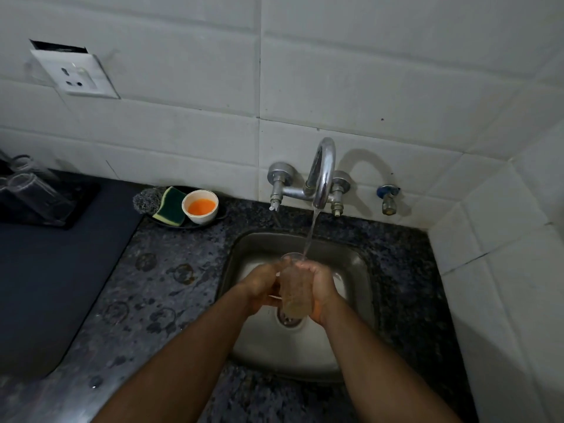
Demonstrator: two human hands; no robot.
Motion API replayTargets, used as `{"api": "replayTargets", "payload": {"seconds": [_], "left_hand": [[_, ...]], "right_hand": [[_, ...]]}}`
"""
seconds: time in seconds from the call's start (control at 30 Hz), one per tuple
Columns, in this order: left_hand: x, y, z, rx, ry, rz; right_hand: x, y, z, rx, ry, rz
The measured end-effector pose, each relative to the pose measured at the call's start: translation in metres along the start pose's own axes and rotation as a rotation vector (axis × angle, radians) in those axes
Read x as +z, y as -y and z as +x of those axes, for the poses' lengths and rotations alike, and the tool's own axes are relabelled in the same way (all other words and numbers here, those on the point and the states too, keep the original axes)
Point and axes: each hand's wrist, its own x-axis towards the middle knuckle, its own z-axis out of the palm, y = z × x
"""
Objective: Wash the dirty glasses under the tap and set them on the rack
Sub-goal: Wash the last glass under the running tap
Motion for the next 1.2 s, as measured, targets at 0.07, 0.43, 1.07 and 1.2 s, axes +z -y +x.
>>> {"api": "replayTargets", "payload": {"seconds": [0.07, 0.43, 1.07, 1.2], "left_hand": [[-0.002, 0.002, -0.001, -0.022, -0.004, 0.029], [0.004, -0.005, 0.017, -0.305, -0.064, -0.316], [0.054, -0.025, 0.019, -0.301, -0.140, -0.503], [0.046, -0.026, 0.014, -0.263, -0.206, -0.542]], "right_hand": [[0.002, -0.004, 0.006, 0.057, -0.068, 0.051], [0.018, -0.003, 0.052, 0.189, -0.175, 0.125], [-0.009, -0.032, 0.033, -0.496, -0.528, -0.231], [-0.010, -0.036, 0.034, -0.464, -0.335, -0.291]]}}
